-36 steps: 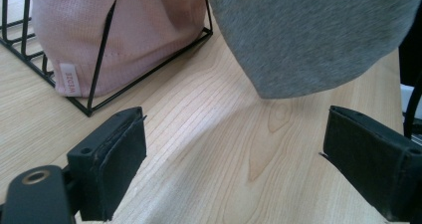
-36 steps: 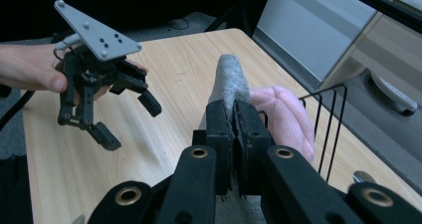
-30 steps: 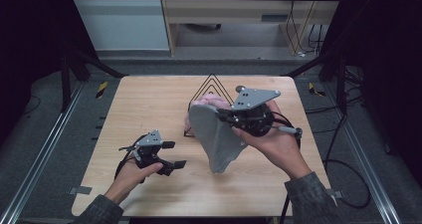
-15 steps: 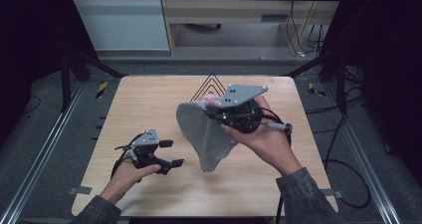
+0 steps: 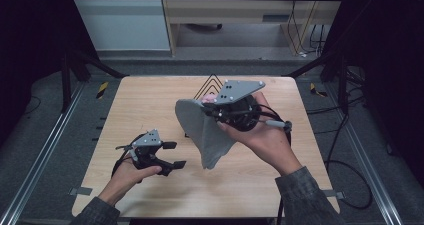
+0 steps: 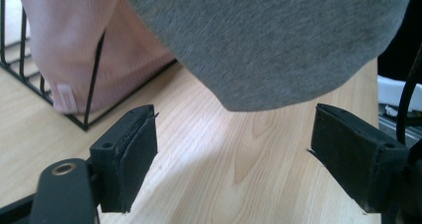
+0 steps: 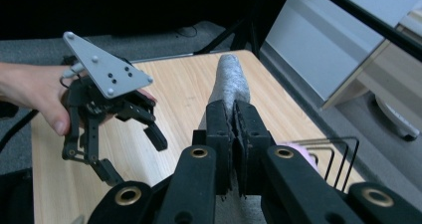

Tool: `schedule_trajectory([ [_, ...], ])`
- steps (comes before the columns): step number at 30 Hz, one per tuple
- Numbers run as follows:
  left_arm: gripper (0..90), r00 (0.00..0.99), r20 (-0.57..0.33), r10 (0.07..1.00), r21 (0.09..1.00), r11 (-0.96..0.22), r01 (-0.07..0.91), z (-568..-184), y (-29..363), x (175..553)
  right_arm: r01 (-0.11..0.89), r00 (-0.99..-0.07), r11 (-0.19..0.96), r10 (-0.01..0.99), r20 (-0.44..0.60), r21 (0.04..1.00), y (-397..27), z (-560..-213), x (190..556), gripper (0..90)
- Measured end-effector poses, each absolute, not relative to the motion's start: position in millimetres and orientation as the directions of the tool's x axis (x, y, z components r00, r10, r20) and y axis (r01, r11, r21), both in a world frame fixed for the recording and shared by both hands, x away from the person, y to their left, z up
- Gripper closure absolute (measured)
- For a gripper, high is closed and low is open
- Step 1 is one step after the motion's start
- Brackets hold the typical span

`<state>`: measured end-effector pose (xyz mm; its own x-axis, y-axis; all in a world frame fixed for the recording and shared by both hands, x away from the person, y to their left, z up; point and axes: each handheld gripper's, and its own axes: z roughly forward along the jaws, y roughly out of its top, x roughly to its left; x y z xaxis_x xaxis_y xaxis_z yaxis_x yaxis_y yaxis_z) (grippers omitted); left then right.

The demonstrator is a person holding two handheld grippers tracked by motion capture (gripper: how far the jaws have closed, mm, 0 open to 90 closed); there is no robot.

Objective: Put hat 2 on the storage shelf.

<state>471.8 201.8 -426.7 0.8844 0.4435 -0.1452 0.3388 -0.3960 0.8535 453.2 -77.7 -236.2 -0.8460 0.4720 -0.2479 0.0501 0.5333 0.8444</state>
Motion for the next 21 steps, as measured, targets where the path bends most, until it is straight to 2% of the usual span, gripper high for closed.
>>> schedule_trajectory([
  [9,17.6,0.885,-0.172,0.432,0.867,-0.36,0.345,-413,209,491,0.028,-0.859,0.521,0.449,-0.246,0.853,-60,-225,458,86.4],
  [12,22.7,0.87,-0.171,0.462,0.875,-0.335,0.35,-412,210,500,0.026,-0.86,0.522,0.446,-0.247,0.853,-55,-225,457,86.3],
  [15,39.2,0.871,-0.174,0.46,0.858,-0.363,0.363,-408,208,508,0.029,-0.86,0.531,0.444,-0.249,0.847,-52,-228,456,86.3],
  [17,55.5,0.876,-0.15,0.458,0.857,-0.381,0.346,-406,205,513,0.041,-0.858,0.545,0.448,-0.25,0.837,-51,-231,458,86.4],
  [21,80.6,0.892,-0.146,0.428,0.863,-0.385,0.327,-400,199,515,0.078,-0.844,0.544,0.482,-0.235,0.836,-58,-238,464,86.3],
])
